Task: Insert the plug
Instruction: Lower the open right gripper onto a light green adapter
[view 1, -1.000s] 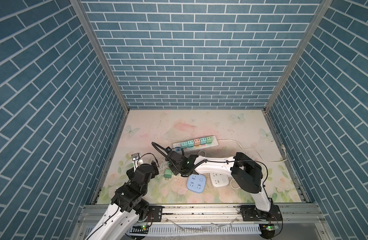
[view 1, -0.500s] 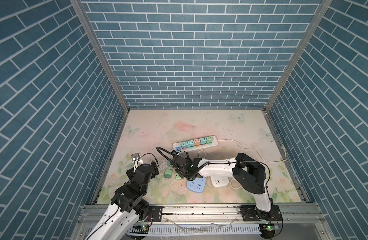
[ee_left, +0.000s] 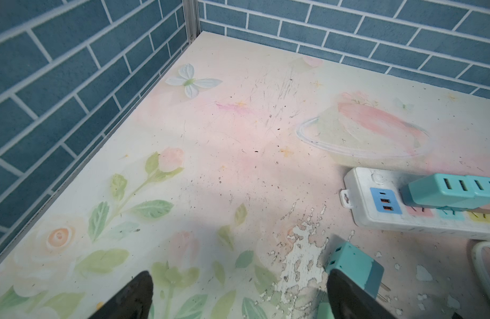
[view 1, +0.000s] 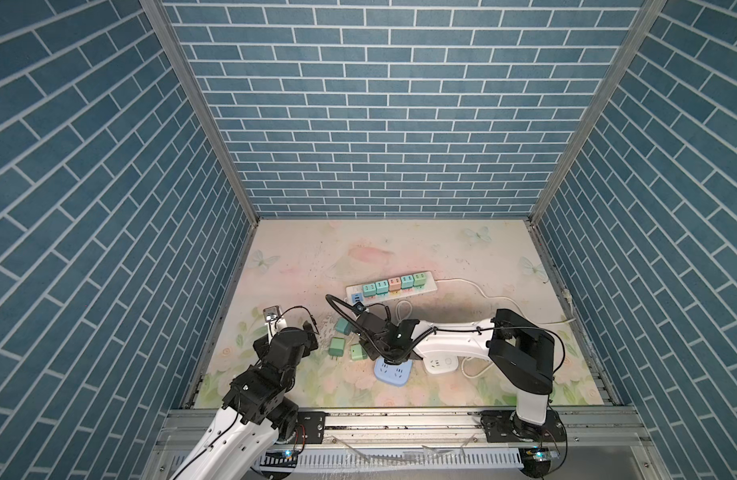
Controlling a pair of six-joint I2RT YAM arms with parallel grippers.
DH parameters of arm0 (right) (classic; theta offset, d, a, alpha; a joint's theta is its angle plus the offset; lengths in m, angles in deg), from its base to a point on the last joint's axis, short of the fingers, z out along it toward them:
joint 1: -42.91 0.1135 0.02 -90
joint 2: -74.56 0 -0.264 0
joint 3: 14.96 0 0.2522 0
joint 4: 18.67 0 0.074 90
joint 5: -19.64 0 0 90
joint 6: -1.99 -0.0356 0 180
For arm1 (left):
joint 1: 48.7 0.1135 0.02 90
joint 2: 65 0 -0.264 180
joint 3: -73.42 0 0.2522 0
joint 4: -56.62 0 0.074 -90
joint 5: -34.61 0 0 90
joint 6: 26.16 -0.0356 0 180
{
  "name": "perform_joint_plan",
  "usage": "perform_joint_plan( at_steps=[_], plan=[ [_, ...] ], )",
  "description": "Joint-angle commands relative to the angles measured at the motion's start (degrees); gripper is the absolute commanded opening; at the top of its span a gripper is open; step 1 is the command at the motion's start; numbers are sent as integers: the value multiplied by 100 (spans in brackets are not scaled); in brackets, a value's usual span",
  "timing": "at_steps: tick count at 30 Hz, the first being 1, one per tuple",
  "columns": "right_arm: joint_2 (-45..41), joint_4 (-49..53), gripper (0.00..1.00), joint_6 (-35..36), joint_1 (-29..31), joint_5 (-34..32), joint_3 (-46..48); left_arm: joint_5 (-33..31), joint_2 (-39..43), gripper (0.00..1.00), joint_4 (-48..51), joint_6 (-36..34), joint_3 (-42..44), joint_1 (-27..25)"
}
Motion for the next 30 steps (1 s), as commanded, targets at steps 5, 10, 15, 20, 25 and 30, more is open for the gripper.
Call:
perform_joint_plan(
  at_steps=[5,10,15,20,25,30],
  plan=[
    [-222,-138,39,-297,70,353,92,1,-25,100,71,3,-110,0],
    [-332,-197,35,-419,215,422,199,6,-33,100,69,-2,-112,-1],
    [-443,-219,34,-510,355,509,239,30,-33,100,59,-10,-116,1],
    [-946,-297,36,-193,364,573,440,57,-39,100,40,-15,-114,0],
    [-1140,-449,52,862,361,1123,633,91,-42,100,33,-37,-97,-2],
    [-981,-551,69,1678,371,1678,844,109,-43,100,20,-52,-97,-6]
  ],
)
